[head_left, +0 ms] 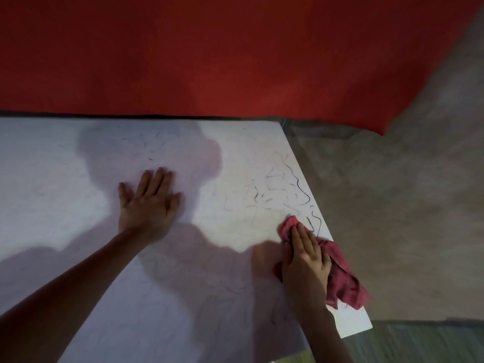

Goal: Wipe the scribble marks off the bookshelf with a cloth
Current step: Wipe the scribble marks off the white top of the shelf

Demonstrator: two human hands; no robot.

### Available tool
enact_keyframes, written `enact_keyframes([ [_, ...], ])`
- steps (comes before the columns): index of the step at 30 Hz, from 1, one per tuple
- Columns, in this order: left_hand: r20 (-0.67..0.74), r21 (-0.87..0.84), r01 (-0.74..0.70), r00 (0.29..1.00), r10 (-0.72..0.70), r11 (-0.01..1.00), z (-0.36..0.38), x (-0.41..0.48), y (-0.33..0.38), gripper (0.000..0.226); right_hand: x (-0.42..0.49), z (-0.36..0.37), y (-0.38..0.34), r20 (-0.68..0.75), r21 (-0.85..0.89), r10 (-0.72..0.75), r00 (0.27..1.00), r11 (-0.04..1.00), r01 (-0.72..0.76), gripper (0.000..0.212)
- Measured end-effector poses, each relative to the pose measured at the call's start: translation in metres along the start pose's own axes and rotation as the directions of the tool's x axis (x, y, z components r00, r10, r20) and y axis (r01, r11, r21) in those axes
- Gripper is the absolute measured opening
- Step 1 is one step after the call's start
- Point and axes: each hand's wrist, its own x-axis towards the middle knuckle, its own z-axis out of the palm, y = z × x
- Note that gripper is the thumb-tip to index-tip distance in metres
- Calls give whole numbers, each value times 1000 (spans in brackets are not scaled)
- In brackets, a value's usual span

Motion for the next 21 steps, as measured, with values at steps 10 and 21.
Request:
enact_keyframes([
  [10,7,6,-6,1000,6,1000,-4,0,0,89,142,5,-17,173,-63,190,966,981,-182,45],
  [21,-21,-5,-21,1000,21,1000,0,0,-2,92,28,4,-5,-54,60,98,994,994,-95,48],
])
